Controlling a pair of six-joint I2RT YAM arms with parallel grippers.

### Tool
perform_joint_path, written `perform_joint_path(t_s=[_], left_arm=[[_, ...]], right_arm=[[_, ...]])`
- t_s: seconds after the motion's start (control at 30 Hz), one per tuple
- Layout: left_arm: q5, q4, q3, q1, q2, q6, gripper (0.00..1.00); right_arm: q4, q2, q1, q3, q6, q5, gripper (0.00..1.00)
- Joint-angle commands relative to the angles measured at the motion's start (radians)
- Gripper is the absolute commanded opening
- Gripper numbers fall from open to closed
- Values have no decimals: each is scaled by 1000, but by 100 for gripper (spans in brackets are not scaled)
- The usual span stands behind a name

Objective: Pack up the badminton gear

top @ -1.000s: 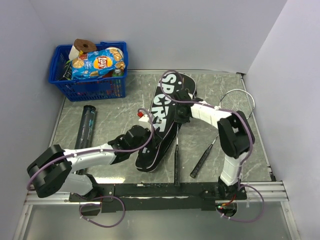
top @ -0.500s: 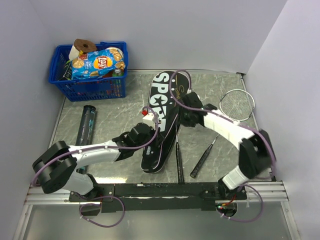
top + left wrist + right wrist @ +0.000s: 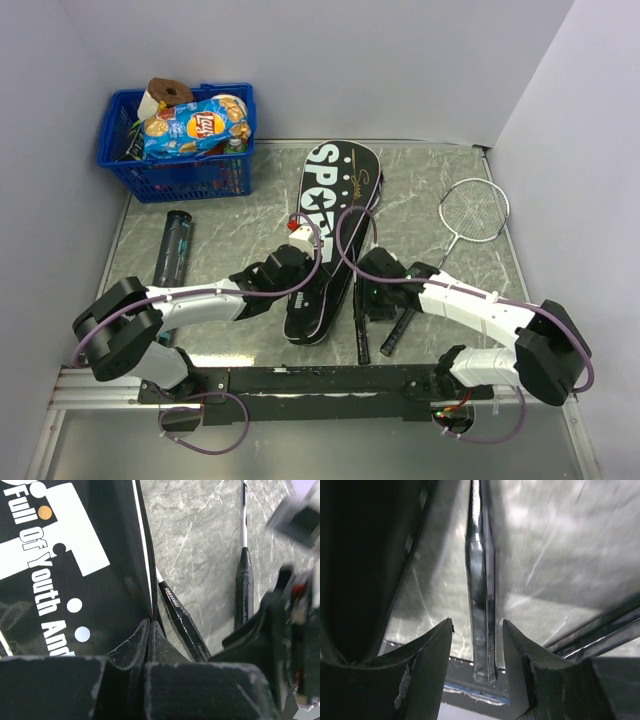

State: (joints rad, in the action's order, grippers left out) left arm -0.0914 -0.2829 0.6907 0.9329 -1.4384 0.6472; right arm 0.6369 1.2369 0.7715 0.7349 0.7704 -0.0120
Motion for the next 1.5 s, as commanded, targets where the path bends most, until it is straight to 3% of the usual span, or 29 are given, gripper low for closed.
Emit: perform_joint_path(t_s=[0.0,0.33,0.43,0.47,0.57,0.6,1.07,1.23,1.47], left_arm=[[5,-55,43,4,10,-1,1],[9,-62,20,4,35,9,1],[10,-61,13,4,41,9,1],[12,-61,9,4,44,11,1],[24,-65,1,4,49,3,1],[28,-67,-2,4,47,0,1],[52,-102,-79,9,47,35,1],[45,-84,-60,10,41,20,1],[42,-93,-56,9,30,20,1]], right_arm=[[-64,-39,38,-57,105,-32,52],[-174,41,75,-129,171,-59,46],[-198,64,74,-137,184,-60,32],[-201,68,74,-137,187,-57,21],[-189,79,72,-112,176,-39,3],[-175,85,71,-82,168,-14,0],[-140,124,-5,75,64,-9,0],[-112,90,-3,57,58,1,30],[-80,-5,18,-34,89,-9,46]])
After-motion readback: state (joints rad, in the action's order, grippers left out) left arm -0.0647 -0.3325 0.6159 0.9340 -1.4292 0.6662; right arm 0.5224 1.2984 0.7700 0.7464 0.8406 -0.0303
